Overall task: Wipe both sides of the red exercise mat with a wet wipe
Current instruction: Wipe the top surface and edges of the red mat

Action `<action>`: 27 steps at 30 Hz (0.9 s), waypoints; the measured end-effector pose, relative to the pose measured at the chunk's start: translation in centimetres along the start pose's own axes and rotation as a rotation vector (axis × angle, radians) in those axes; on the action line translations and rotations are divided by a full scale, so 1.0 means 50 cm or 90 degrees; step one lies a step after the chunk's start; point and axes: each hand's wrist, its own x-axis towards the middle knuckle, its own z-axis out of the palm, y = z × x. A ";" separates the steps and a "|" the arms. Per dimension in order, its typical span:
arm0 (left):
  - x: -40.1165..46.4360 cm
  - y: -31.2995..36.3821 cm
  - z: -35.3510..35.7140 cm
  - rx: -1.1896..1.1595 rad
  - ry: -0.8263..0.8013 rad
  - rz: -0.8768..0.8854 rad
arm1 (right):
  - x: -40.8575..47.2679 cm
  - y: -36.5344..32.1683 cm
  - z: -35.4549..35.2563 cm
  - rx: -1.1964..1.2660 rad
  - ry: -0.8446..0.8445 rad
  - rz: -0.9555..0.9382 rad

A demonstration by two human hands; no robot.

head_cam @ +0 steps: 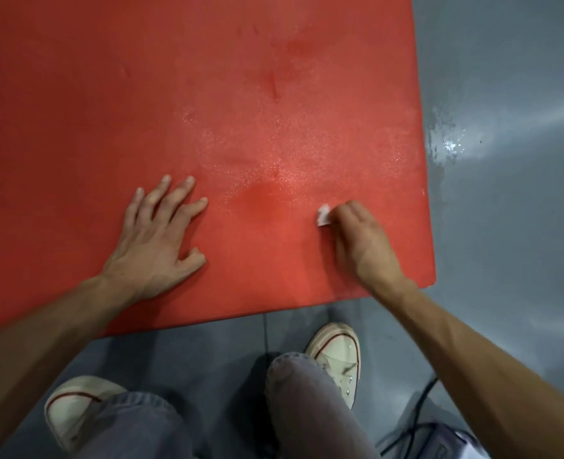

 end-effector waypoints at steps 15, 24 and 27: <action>0.002 0.003 0.004 -0.012 -0.003 -0.011 | 0.039 0.070 -0.062 0.017 0.136 0.185; 0.003 -0.004 0.002 -0.032 0.001 -0.008 | 0.041 0.063 -0.118 0.228 0.194 0.390; 0.006 0.004 -0.004 -0.051 0.012 -0.028 | 0.041 0.009 -0.121 0.506 0.154 0.464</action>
